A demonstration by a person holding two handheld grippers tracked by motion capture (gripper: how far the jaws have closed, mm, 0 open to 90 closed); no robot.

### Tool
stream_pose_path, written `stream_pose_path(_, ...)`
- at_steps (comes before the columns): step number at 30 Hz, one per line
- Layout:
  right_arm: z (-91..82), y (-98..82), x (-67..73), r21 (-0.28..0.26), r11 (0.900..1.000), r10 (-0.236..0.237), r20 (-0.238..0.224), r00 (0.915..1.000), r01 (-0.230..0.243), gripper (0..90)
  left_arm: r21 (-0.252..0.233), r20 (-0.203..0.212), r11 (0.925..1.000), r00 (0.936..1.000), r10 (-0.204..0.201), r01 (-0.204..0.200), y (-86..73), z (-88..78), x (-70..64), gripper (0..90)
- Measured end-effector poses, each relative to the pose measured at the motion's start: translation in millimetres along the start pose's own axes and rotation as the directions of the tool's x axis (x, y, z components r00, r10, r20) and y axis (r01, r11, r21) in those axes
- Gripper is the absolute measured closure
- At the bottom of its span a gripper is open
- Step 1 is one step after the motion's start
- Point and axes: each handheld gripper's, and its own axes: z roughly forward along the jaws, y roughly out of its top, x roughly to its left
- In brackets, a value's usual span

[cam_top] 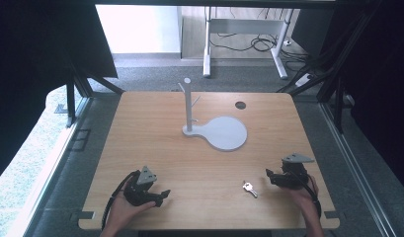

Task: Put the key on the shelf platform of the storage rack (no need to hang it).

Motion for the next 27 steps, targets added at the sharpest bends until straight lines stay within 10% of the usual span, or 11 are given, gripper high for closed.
stream_pose_path(27, 2.2, 11.3, 4.7, 0.049, 0.998, 0.040, -0.123, 0.9916, -0.034, 36.9, -0.025, -0.013, 0.9996, 0.9998, -0.012, 0.012, 1.3, -8.1, 1.3, 24.2)
